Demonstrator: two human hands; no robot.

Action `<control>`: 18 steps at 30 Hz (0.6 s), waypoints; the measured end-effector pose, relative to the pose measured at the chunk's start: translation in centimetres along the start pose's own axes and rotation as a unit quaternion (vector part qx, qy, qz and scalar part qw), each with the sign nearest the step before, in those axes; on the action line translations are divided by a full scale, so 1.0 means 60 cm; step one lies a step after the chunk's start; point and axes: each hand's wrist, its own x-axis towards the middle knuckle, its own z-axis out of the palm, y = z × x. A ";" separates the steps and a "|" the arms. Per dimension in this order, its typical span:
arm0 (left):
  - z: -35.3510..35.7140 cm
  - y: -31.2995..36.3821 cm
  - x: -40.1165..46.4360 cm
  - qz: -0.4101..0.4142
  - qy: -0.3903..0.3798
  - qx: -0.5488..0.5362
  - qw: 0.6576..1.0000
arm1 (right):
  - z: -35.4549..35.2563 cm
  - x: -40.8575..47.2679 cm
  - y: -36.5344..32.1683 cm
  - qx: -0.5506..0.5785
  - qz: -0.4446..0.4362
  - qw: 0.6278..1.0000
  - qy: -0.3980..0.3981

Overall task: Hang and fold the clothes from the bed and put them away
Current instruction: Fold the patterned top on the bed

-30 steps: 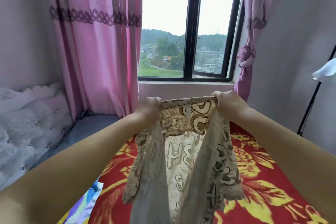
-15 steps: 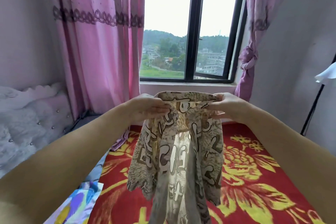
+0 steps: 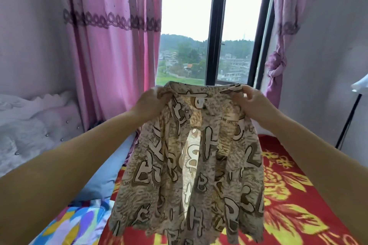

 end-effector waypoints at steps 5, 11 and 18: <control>-0.031 -0.017 -0.014 -0.008 -0.104 -0.151 0.983 | -0.007 -0.004 0.001 0.042 -0.016 0.996 -0.072; -0.044 -0.050 -0.008 -0.127 -0.307 -0.211 0.919 | -0.006 -0.001 0.016 -0.022 0.058 0.976 -0.208; 0.043 0.002 0.000 -0.160 -0.115 -0.124 0.973 | 0.092 0.033 0.015 -0.278 -0.026 0.958 0.061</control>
